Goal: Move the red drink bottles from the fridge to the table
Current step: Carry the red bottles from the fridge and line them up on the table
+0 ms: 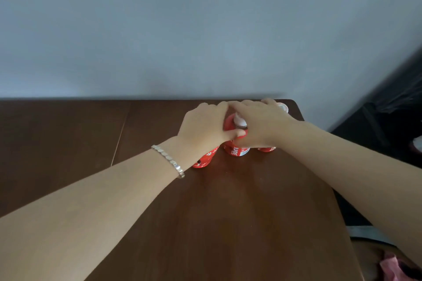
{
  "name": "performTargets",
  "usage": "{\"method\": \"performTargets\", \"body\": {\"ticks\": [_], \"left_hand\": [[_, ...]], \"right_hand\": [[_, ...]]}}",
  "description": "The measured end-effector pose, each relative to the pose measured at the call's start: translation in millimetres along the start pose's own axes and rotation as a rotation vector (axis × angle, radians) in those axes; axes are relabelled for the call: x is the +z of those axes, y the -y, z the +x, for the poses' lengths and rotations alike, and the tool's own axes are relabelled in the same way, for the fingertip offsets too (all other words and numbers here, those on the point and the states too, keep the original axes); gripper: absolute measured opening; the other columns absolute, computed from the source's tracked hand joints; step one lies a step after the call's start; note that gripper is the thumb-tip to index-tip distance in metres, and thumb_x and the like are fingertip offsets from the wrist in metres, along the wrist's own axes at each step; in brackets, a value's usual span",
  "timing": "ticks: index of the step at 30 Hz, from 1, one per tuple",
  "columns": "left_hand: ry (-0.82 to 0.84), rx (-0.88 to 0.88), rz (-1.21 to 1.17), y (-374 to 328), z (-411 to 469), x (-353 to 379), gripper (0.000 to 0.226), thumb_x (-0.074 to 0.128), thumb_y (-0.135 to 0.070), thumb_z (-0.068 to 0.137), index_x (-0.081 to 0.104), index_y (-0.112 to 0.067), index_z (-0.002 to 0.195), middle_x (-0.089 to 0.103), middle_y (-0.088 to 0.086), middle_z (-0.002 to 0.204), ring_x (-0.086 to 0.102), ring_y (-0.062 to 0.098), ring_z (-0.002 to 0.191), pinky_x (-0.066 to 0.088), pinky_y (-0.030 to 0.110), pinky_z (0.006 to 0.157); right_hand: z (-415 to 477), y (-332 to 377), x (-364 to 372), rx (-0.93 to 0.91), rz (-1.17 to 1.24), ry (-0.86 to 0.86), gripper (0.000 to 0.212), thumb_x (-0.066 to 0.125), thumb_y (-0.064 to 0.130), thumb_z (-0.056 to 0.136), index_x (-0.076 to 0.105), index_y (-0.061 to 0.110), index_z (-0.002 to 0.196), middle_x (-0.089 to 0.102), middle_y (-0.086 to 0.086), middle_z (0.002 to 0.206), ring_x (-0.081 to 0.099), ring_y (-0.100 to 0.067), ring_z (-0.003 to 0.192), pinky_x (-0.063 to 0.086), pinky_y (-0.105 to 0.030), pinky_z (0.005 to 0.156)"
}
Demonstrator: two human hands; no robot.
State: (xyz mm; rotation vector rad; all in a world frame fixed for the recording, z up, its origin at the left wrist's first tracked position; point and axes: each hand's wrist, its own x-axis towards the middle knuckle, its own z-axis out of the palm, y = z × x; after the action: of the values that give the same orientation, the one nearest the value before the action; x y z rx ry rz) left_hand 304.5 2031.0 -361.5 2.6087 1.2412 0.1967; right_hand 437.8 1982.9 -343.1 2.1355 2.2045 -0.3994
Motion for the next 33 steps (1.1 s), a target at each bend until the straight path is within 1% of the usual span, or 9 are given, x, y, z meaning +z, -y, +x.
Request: {"method": "performTargets", "body": {"ticks": [5,10,13,18,21,23,27,30,33], "left_hand": [[0.050,-0.186,-0.163,34.6,-28.4,-7.2,0.066,0.077,-0.044,0.069,0.047,-0.020,0.123,0.047,0.001,0.117,0.040,0.021,0.115,0.039,0.030,0.089],[-0.009,-0.414,-0.542,38.2,-46.3,2.9,0.056,0.083,-0.033,0.063,0.049,-0.023,0.106,0.060,-0.003,0.105,0.058,0.017,0.100,0.049,0.029,0.082],[-0.062,-0.402,-0.648,31.9,-37.9,6.3,0.050,0.084,-0.024,0.063,0.055,-0.020,0.103,0.064,-0.003,0.102,0.060,0.016,0.099,0.048,0.027,0.083],[-0.001,-0.345,-0.682,24.5,-12.7,10.1,0.054,0.084,-0.019,0.064,0.054,-0.018,0.109,0.063,0.003,0.109,0.059,0.019,0.103,0.050,0.033,0.090],[-0.028,-0.330,-0.695,26.6,-12.7,18.8,0.054,0.082,-0.019,0.066,0.051,-0.020,0.110,0.060,0.005,0.112,0.058,0.020,0.105,0.050,0.036,0.092],[-0.064,-0.323,-0.679,29.1,-14.0,23.5,0.056,0.081,-0.018,0.069,0.049,-0.021,0.115,0.058,0.004,0.116,0.056,0.019,0.108,0.048,0.035,0.094],[-0.107,-0.294,-0.685,23.2,-12.8,25.3,0.073,0.081,-0.014,0.069,0.040,-0.020,0.129,0.051,0.005,0.128,0.051,0.019,0.119,0.043,0.030,0.097],[-0.078,-0.348,-0.700,12.9,-16.8,31.1,0.119,0.088,-0.022,0.060,0.008,-0.026,0.147,0.030,0.004,0.145,0.036,0.019,0.133,0.035,0.040,0.109],[-0.146,-0.374,-0.673,0.9,-16.6,36.6,0.130,0.090,-0.028,0.056,-0.002,-0.028,0.148,0.024,0.004,0.149,0.028,0.021,0.138,0.031,0.042,0.111]], "right_hand": [[8.0,-3.3,-1.2,0.070,-0.058,0.008,0.060,0.066,0.059,0.072,0.047,0.032,0.123,0.058,0.005,0.112,0.056,-0.020,0.106,0.035,-0.036,0.092],[8.8,-0.9,2.3,0.117,-0.061,-0.005,0.061,0.065,0.058,0.074,0.045,0.030,0.125,0.060,0.005,0.115,0.056,-0.021,0.109,0.034,-0.040,0.096],[9.2,0.3,5.9,0.166,-0.068,-0.049,0.060,0.063,0.059,0.075,0.045,0.028,0.123,0.061,0.004,0.113,0.057,-0.022,0.107,0.032,-0.041,0.096],[9.1,-0.5,5.0,0.164,-0.064,-0.050,0.068,0.063,0.062,0.075,0.042,0.025,0.128,0.061,0.002,0.119,0.055,-0.022,0.113,0.029,-0.040,0.103],[-0.6,-4.8,6.7,0.130,-0.007,-0.121,0.080,0.065,0.062,0.073,0.035,0.028,0.138,0.051,0.003,0.137,0.038,-0.019,0.135,0.012,-0.045,0.114],[-11.9,-11.7,9.6,0.204,0.100,-0.223,0.087,0.068,0.062,0.070,0.030,0.031,0.142,0.039,0.003,0.146,0.022,-0.019,0.143,0.006,-0.048,0.115],[-34.4,-34.8,22.0,0.397,0.500,-0.245,0.092,0.081,0.041,0.066,0.029,0.029,0.141,0.039,-0.003,0.141,0.045,-0.025,0.127,0.041,-0.042,0.101],[-36.1,-34.0,32.3,0.450,0.496,-0.271,0.085,0.084,0.035,0.064,0.035,0.025,0.134,0.044,-0.005,0.133,0.053,-0.028,0.116,0.049,-0.040,0.092],[-34.9,-31.6,34.6,0.514,0.436,-0.313,0.079,0.082,0.037,0.067,0.037,0.022,0.131,0.046,-0.006,0.130,0.055,-0.031,0.111,0.049,-0.040,0.086]]}}
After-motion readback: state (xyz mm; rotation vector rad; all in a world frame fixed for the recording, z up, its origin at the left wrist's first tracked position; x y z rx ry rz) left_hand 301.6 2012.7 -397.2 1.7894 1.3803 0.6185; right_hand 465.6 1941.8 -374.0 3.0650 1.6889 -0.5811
